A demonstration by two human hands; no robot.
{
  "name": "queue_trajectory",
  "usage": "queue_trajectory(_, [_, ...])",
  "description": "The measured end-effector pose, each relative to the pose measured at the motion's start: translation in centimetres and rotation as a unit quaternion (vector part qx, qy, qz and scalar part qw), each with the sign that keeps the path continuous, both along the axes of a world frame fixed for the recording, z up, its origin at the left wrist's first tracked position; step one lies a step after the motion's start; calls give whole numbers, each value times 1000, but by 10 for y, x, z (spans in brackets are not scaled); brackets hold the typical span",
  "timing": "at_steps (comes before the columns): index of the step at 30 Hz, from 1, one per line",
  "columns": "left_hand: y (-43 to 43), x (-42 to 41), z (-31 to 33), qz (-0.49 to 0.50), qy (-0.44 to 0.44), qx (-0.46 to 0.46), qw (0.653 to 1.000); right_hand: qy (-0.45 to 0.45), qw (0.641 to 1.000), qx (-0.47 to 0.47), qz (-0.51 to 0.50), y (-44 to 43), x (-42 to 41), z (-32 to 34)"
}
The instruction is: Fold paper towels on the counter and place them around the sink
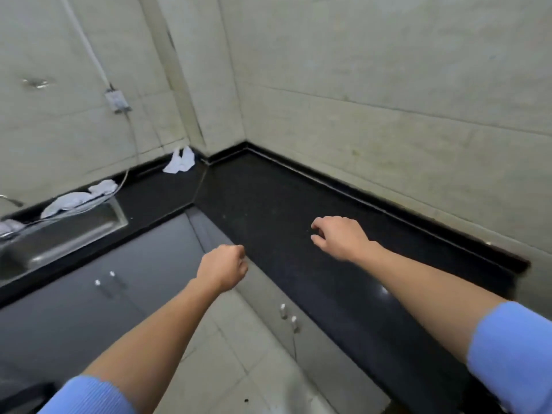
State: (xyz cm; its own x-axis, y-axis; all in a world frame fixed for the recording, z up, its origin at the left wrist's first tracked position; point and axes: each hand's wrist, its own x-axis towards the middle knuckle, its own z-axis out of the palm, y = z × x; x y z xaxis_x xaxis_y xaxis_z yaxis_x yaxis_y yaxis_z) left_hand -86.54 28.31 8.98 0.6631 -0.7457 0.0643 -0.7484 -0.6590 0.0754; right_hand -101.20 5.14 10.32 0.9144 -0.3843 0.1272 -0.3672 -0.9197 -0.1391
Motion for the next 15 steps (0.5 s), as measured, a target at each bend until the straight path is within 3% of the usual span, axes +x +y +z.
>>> queue_trajectory(6, [95, 97, 1, 80, 19, -6, 997, 28, 997, -7, 66, 82, 121, 2])
queue_trajectory(15, [145, 220, -21, 138, 39, -24, 989, 44, 990, -16, 135, 119, 295, -13])
